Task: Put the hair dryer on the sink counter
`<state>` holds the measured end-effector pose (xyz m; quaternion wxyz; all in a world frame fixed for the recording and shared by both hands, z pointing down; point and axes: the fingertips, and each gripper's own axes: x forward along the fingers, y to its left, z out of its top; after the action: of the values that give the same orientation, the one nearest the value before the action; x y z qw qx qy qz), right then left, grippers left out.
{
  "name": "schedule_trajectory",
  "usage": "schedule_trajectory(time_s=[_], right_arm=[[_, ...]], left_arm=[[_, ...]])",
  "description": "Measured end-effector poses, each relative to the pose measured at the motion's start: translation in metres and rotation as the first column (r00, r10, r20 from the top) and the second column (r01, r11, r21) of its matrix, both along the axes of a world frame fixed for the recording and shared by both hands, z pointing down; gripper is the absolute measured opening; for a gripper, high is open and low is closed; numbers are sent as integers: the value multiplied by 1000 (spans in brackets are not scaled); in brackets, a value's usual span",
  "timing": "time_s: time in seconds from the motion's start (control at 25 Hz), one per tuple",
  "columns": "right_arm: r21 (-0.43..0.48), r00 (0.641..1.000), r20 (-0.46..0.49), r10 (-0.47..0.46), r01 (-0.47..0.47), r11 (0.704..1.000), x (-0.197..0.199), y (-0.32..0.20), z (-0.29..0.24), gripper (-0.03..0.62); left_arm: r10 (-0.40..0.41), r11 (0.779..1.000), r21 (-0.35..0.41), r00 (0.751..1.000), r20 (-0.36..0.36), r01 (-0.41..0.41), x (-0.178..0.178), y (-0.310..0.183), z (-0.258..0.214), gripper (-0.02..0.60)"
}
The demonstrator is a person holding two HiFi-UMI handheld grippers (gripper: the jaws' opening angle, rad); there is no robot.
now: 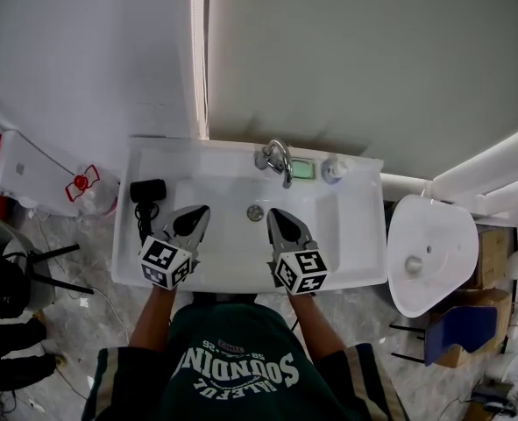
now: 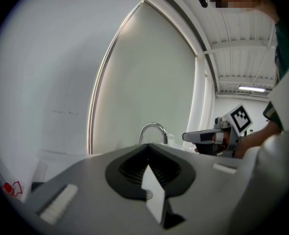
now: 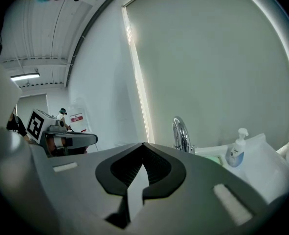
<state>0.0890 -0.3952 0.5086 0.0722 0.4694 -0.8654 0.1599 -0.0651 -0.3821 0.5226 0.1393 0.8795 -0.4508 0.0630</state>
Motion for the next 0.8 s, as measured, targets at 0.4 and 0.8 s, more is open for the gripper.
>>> schedule_trajectory(time_s=[0.4, 0.8], right_arm=[[8, 1000, -13, 0, 0, 1000, -4, 4, 2, 5], [10, 1000, -17, -1, 1, 1000, -7, 5, 3, 5]], left_arm=[[13, 1000, 18, 999, -29, -13, 2, 8, 0, 51], [11, 1000, 22, 999, -36, -10, -3, 7, -2, 51]])
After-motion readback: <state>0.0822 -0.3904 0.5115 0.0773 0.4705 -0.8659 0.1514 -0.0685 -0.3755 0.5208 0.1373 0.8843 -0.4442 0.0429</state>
